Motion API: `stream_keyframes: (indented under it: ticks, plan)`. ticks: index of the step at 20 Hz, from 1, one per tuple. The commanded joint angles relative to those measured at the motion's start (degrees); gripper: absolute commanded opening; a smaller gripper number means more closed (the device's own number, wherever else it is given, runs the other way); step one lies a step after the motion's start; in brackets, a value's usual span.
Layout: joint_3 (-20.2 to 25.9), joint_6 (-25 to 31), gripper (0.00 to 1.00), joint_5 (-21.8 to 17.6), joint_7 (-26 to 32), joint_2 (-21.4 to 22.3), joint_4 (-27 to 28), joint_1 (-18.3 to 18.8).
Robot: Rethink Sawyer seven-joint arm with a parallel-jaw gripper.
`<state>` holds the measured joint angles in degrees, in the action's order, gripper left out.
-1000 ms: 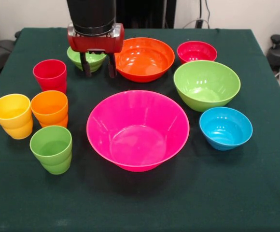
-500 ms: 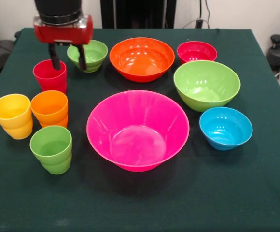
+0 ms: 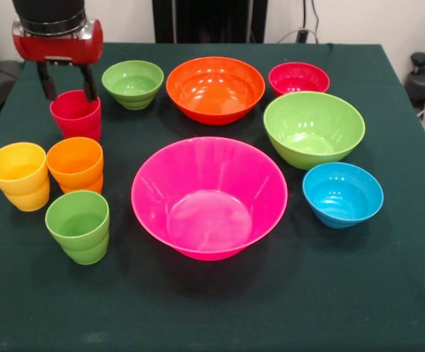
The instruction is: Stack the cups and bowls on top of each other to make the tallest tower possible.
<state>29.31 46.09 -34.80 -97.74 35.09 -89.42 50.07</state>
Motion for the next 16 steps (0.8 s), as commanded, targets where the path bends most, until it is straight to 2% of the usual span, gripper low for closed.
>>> stream_keyframes:
  ticks: [1,6,16]
  plan:
    - [2.95,1.54,1.00,-5.26,15.10,-4.28,1.45,-2.35]
    - [3.29,0.63,1.00,-6.12,14.80,-7.29,3.19,-3.13]
    - [3.21,-0.89,1.00,-7.04,14.08,-10.60,4.87,-3.43]
